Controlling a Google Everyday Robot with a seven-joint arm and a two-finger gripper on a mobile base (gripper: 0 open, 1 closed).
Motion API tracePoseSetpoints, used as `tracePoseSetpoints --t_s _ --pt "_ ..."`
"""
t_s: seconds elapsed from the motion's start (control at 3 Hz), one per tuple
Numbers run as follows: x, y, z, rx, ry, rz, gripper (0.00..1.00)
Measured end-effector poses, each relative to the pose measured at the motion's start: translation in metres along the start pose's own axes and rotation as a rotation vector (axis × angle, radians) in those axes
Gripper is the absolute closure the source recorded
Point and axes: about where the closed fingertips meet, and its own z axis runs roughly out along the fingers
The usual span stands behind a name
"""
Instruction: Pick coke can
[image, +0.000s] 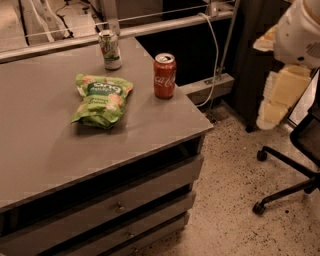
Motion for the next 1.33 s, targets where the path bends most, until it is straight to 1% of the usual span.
tracePoseSetpoints --t_s 0.33,0.67,1.0,1.33 --pt "-0.052 -0.063 0.005 0.074 -0.142 -0.080 0.00" --pt "-0.116 -0.120 0.023 0.107 -0.360 -0.144 0.00" --pt "-0.167 -0.157 0.055 0.050 -0.571 -0.091 0.00" --pt "-0.189 -0.165 0.090 -0.057 -0.683 0.005 0.00"
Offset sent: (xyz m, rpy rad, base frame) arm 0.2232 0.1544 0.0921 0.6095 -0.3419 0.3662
